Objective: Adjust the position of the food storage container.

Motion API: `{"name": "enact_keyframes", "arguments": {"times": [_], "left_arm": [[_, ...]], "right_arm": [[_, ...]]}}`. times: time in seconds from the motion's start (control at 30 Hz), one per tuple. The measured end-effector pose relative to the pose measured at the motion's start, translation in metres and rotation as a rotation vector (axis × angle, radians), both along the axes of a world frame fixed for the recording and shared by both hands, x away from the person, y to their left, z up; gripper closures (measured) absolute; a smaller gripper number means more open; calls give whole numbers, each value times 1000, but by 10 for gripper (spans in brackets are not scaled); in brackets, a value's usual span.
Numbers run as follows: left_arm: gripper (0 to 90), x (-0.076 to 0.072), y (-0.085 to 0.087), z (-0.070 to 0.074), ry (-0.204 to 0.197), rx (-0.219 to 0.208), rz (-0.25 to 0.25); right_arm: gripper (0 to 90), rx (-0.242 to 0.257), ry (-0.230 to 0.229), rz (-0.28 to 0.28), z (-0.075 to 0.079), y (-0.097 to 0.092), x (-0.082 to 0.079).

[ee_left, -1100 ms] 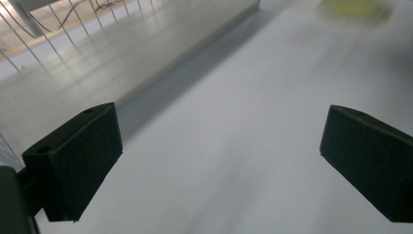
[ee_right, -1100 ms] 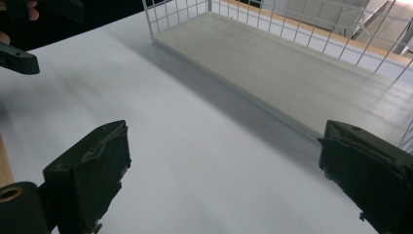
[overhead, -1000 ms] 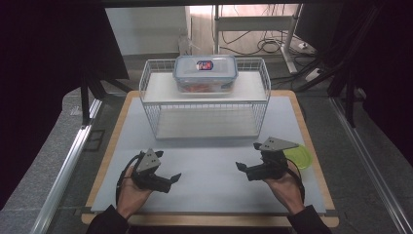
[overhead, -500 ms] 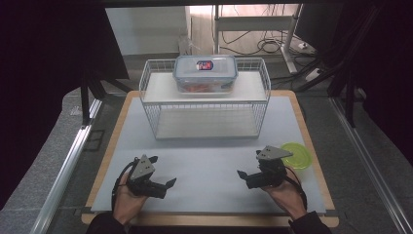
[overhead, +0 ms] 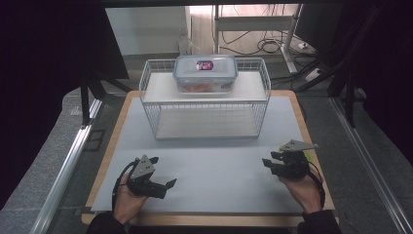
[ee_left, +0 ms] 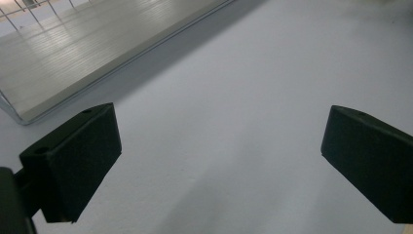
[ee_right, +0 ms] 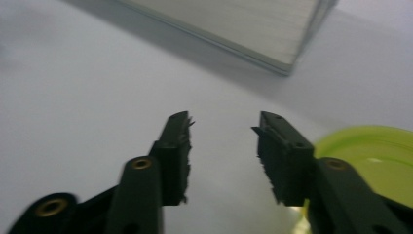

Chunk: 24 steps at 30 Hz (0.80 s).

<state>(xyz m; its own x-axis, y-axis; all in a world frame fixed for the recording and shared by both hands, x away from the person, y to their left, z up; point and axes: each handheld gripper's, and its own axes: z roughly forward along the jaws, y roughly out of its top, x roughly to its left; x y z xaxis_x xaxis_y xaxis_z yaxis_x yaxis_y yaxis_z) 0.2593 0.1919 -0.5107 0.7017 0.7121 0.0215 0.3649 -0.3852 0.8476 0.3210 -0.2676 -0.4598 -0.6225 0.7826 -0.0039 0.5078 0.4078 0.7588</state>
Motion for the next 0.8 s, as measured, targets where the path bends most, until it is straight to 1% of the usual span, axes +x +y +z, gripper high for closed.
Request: {"name": "enact_keyframes", "arguments": {"times": [0.07, 0.2, 0.27, 0.3, 0.33, 0.47, 0.63, 0.7, 0.8], "left_arm": [[10, 0, 0, 0, 2, -1, -2], [15, 1, 0, -1, 10, -1, -7], [18, 1, -1, -1, 11, 2, -10], [20, 1, -1, -1, 11, 3, -12], [20, 1, -1, -1, 13, 4, -15], [21, 2, -3, -3, 21, 10, -23], [22, 2, -4, -3, 26, 20, -31], [22, 2, -5, -3, 26, 20, -32], [24, 2, -5, -3, 29, 19, -33]], "right_arm": [[688, -10, -5, -35, 1, -10, 2], [853, -7, -6, -71, 3, -29, 6], [900, -6, -12, -96, 4, -39, 8], [900, -5, -19, -127, 6, -49, 10], [900, -5, -19, -127, 6, -49, 10], [900, 21, -21, -202, 7, -71, 12], [900, 50, -20, -289, 5, -95, 15], [900, 57, -24, -314, 4, -102, 15], [900, 51, -34, -341, 5, -110, 15]]}}
